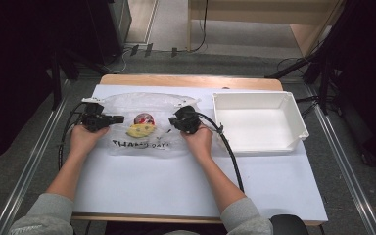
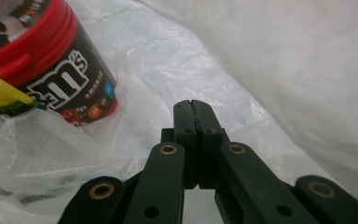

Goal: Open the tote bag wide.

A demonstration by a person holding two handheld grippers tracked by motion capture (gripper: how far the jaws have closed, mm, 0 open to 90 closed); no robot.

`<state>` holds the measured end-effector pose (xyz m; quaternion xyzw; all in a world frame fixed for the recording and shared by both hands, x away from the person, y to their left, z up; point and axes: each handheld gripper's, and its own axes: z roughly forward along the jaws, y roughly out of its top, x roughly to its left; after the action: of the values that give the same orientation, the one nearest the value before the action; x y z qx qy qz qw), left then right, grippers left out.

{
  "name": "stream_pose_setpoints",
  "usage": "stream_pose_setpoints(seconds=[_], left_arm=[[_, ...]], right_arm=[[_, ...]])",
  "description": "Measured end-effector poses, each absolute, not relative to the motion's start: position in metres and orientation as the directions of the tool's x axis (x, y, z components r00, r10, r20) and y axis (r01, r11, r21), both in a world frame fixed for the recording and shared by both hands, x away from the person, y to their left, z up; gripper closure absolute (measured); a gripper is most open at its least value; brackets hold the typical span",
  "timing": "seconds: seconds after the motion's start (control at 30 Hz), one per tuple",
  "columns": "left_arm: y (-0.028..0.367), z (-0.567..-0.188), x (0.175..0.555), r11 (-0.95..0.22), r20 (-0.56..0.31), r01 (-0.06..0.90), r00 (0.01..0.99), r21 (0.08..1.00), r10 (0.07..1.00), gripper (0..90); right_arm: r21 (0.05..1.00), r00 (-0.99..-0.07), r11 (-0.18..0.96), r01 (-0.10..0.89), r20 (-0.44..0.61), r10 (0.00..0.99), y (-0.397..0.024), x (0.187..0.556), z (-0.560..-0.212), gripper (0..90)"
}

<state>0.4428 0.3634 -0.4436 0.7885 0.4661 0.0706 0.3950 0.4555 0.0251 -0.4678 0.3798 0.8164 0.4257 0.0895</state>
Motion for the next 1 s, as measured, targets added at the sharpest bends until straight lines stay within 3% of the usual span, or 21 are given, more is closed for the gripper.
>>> stream_pose_setpoints(seconds=[0.63,1.0], left_arm=[[0.383,-0.452,0.445,-0.207,-0.256,0.726,0.472,0.656,0.844,88.0],[0.387,-0.454,0.447,-0.204,-0.229,0.74,0.438,0.641,0.87,88.4]], right_arm=[[0.733,-0.639,0.338,0.59,0.169,0.75,0.014,0.446,-0.477,90.0],[0.756,-0.659,0.366,0.542,0.113,0.744,0.009,0.421,-0.479,90.0]])
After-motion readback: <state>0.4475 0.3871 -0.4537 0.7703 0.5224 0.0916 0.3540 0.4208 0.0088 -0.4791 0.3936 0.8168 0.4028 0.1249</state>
